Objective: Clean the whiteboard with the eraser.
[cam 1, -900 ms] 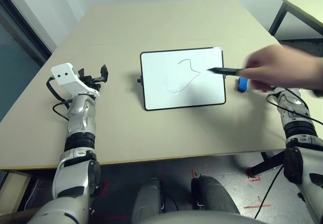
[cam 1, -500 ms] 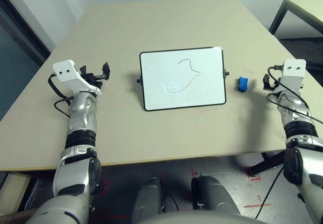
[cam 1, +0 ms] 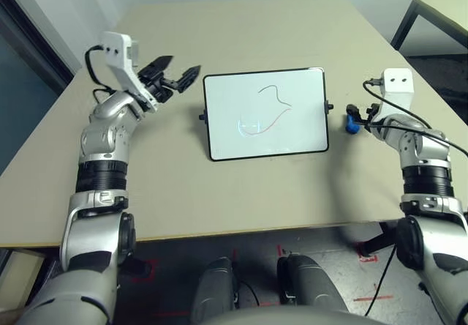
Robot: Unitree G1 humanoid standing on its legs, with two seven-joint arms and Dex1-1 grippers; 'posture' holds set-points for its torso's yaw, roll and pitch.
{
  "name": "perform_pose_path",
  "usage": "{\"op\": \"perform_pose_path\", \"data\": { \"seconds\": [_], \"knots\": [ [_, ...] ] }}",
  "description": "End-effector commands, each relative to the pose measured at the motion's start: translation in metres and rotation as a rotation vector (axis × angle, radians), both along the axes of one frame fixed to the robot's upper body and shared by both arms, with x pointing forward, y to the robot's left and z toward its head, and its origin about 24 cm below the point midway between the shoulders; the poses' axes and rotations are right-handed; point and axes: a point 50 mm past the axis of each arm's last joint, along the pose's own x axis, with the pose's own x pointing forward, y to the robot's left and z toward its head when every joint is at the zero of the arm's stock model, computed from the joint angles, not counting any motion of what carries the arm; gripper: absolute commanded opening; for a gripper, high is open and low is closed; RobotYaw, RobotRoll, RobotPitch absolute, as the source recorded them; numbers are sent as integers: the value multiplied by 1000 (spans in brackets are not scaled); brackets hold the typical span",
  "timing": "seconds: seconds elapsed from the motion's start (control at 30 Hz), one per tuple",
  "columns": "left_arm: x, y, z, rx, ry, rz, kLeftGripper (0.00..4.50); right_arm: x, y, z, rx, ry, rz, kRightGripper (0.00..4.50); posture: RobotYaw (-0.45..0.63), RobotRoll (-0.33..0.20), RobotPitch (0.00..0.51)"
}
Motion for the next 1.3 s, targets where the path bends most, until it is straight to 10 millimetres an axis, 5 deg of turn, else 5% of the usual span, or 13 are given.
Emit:
{"op": "perform_pose_path", "data": {
  "seconds": [0.03,0.17,0.27,0.5,0.63,0.8,0.97,1.13,1.3],
  "knots": [
    [2,-16,1,17,18,-70,4500,4,4,-7,-9,31,14,4462,-99,0,61],
    [4,-30,0,4,15,-106,4500,7,4,-11,-25,52,18,4462,-87,0,54],
    [5,-38,-3,-15,21,-124,4500,8,4,-14,-32,69,12,3911,-85,0,53],
    [5,-31,-6,-9,27,-104,4500,5,3,-13,-41,84,13,1523,-89,0,54],
    [5,-27,-6,-5,27,-95,4500,3,1,-5,-82,56,26,581,-94,0,53],
    [2,-22,-10,44,62,-113,4500,6,9,48,-162,-105,168,533,-116,0,53],
    [0,-20,-12,93,70,-126,4500,0,52,87,-263,-191,489,533,-121,0,54],
    [-2,-21,-10,99,68,-137,4500,-9,90,83,-288,-155,692,528,-108,0,58],
    [-7,-23,-8,104,66,-143,4500,-9,112,45,-319,-50,774,527,-86,0,62]
  ]
}}
